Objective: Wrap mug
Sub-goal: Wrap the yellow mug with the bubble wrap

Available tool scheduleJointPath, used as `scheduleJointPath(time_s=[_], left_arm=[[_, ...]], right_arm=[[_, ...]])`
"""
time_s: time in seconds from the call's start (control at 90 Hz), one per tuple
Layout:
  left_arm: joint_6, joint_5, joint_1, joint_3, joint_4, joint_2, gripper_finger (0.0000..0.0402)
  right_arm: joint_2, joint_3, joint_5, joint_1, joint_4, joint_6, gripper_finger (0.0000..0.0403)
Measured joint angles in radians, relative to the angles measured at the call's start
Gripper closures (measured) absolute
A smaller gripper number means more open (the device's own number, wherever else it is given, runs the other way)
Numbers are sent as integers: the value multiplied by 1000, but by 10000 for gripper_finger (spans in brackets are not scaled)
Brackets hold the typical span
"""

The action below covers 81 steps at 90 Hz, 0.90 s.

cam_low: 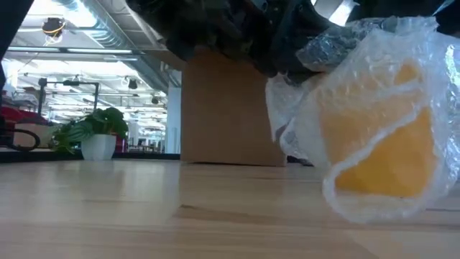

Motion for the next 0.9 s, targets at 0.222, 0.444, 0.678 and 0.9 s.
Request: scheduleJointPath(time_s=[0.222, 0.444, 0.678, 0.9], left_arm=[[44, 31, -13, -1, -18, -16, 402], [65, 20, -27, -1, -10, -25, 401], [69, 52, -35, -1, 16, -27, 401], [97, 71, -56, -5, -10, -63, 401]], right_arm=[[1, -31, -47, 0, 28, 10, 403], [0, -110, -101, -2, 132, 52, 403], [-1, -169, -107, -2, 236, 52, 403], [-3, -231, -125, -1, 333, 75, 403]])
